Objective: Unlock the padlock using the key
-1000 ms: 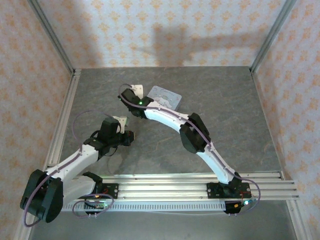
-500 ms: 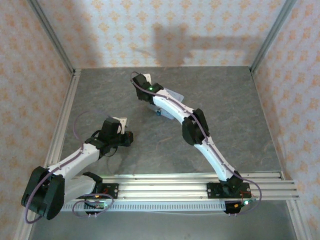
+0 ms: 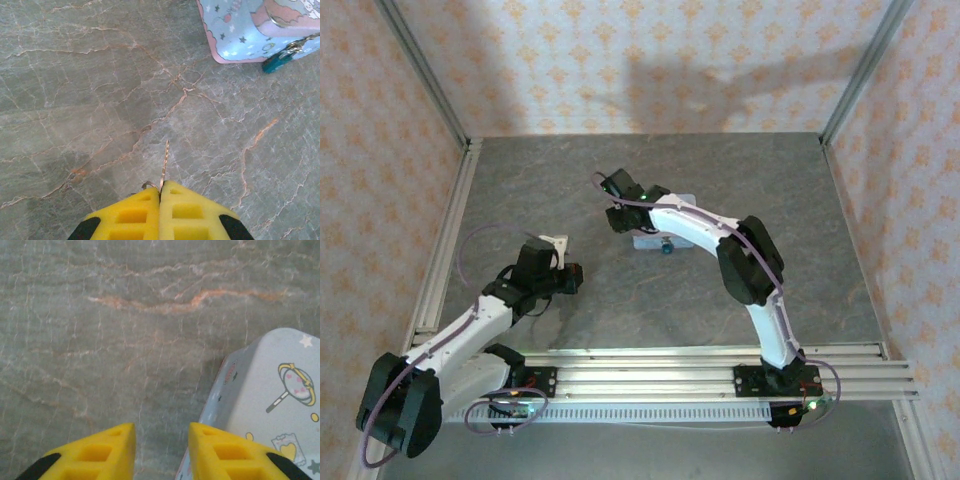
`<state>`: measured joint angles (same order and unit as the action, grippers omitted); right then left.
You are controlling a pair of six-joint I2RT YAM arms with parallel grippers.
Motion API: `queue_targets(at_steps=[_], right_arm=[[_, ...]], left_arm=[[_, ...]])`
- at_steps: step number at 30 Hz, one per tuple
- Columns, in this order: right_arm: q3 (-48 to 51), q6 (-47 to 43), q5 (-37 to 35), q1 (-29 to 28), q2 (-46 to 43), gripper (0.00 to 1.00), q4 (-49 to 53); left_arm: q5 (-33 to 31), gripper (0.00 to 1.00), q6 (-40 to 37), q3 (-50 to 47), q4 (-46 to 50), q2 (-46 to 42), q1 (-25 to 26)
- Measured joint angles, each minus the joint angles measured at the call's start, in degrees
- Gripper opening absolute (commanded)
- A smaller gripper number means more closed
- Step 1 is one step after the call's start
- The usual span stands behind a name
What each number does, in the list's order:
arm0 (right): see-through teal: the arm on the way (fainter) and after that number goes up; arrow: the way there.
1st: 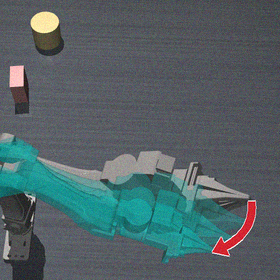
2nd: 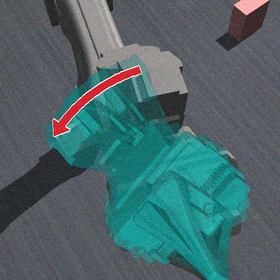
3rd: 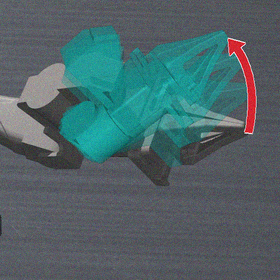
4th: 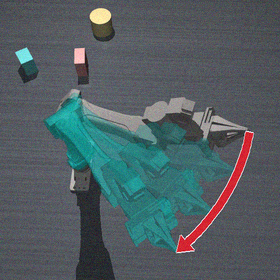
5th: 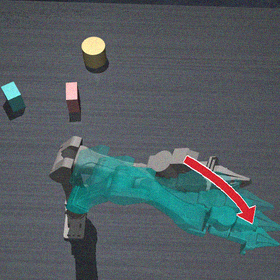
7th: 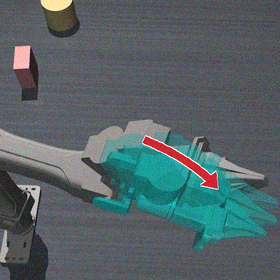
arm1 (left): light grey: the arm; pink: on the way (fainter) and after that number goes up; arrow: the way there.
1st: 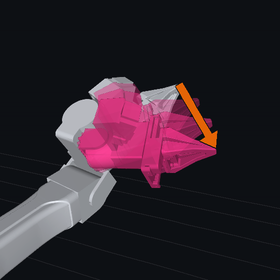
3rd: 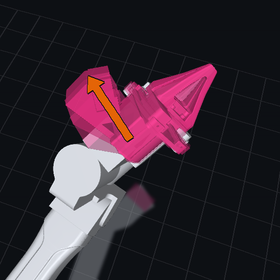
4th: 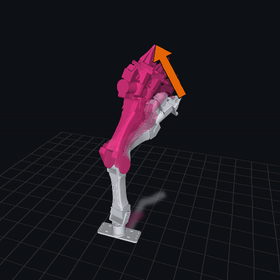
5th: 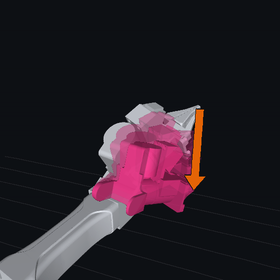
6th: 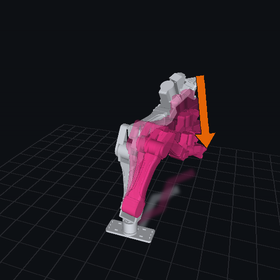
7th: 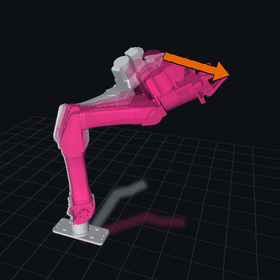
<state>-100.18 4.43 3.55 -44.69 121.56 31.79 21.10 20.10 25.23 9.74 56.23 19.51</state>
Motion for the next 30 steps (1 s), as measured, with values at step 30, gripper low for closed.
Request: queue_targets(at_steps=[30], right_arm=[[44.98,21.0,-17.09,-1.92,-19.39,0.53,-21.16]], left_arm=[[7.04,0.0,-0.63,0.0,-2.67,1.03,0.76]])
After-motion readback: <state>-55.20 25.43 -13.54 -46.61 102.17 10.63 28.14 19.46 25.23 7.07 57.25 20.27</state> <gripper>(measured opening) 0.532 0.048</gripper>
